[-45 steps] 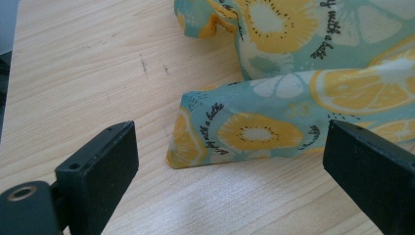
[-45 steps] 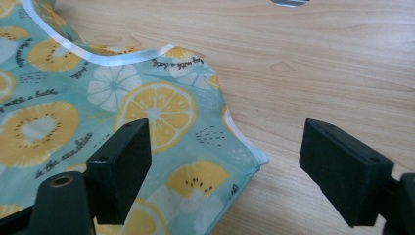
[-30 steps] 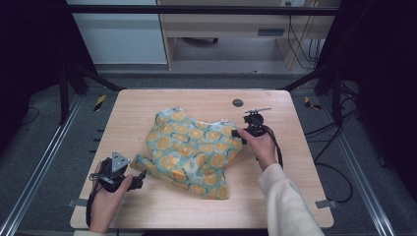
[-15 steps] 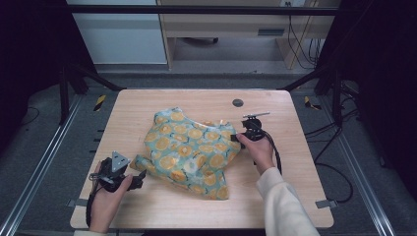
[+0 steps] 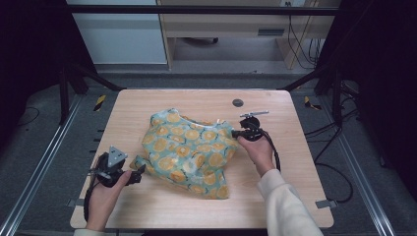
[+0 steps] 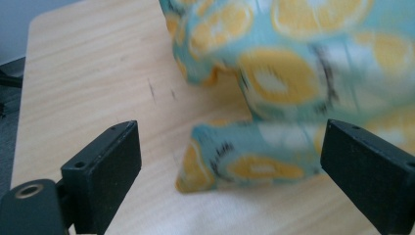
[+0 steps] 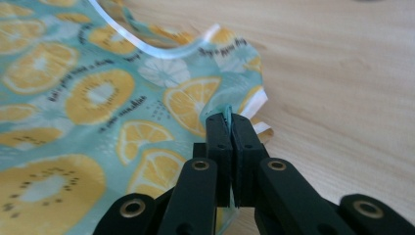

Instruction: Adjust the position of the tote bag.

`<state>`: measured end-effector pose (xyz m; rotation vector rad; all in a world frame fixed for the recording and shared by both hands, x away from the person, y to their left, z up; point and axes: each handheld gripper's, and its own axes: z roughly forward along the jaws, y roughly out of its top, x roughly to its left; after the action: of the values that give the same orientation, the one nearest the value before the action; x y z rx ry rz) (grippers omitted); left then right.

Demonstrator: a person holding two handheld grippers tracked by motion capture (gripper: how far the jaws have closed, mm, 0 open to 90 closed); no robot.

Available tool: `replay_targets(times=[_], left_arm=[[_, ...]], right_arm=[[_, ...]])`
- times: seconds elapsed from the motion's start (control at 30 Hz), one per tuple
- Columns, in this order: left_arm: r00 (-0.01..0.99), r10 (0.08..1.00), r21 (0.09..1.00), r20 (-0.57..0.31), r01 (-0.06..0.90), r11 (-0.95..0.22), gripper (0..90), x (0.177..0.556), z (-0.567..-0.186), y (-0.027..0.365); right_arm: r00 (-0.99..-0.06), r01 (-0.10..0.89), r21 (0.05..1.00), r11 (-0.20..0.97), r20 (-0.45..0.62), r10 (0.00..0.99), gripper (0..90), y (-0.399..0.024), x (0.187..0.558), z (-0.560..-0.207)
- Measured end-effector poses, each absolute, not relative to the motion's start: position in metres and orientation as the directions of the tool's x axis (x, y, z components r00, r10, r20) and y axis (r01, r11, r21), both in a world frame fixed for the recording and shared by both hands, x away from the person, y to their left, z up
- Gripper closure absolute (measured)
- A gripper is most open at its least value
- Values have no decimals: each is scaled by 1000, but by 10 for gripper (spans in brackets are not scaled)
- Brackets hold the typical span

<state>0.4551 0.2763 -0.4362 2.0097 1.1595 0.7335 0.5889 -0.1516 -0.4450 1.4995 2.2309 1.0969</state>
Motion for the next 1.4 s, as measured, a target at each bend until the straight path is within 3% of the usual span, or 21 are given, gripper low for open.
replay_targets(times=[0.33,0.43,0.63,0.77,1.13,1.4], left_arm=[[446,887,785,118,505,-358,124,516,-410,275],[439,896,789,68,526,-317,152,541,-406,269],[453,890,730,38,596,-335,112,570,-411,251],[445,894,696,47,627,-349,59,580,-416,241],[420,907,638,-38,709,-302,52,592,-438,232],[435,898,603,-61,733,-314,168,586,-448,233]], right_arm=[[-595,584,758,291,156,789,890,-130,561,-411],[-641,553,763,334,134,756,889,-120,553,-408],[-671,527,761,380,98,735,888,-113,549,-406],[-677,517,760,393,84,731,886,-113,549,-406],[-678,521,759,391,89,730,882,-110,549,-410],[-676,509,773,377,89,731,886,-109,548,-404]])
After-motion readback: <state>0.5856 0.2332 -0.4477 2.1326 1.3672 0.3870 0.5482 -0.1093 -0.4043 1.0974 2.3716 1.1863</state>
